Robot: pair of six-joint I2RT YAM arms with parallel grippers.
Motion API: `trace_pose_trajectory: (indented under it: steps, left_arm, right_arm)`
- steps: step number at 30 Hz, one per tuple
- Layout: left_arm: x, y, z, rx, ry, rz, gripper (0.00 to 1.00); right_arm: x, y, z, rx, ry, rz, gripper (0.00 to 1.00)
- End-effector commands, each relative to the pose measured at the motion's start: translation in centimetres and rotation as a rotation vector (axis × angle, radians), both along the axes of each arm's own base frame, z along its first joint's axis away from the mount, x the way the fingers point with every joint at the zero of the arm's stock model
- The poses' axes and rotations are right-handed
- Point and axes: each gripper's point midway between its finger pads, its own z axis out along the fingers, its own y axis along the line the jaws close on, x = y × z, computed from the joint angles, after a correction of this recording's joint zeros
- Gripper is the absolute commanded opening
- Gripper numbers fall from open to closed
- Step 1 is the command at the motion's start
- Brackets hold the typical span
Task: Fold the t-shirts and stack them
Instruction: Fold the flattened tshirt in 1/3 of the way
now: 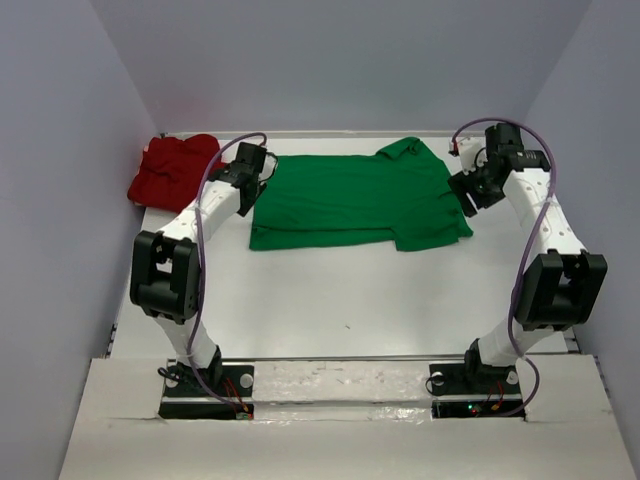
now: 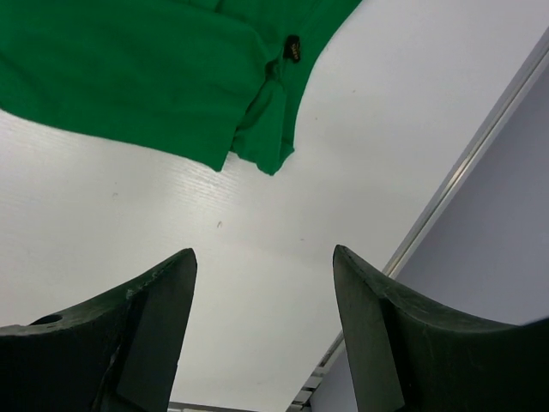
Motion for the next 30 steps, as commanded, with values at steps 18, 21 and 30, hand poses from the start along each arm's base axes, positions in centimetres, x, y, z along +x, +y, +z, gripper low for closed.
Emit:
trace_pose_trajectory:
  steps: [18, 21, 30]
  left_arm:
    - [-4.3, 3.3, 3.3, -0.434, -0.089, -0.010, 0.62]
    - [-5.1, 5.5, 3.7, -0.429, -0.138, 0.039, 0.62]
    - [-6.7, 9.1, 4.1, -0.424, -0.218, 0.126, 0.62]
  right_arm:
    - [-9.0, 8.6, -4.2, 0.114, 0.220, 0.720, 0.68]
    - [-8.9, 9.9, -6.1, 0.061, 0.195, 0.812, 0.66]
    - [-5.6, 10.1, -11.6, -0.143, 0.131, 0.899, 0.62]
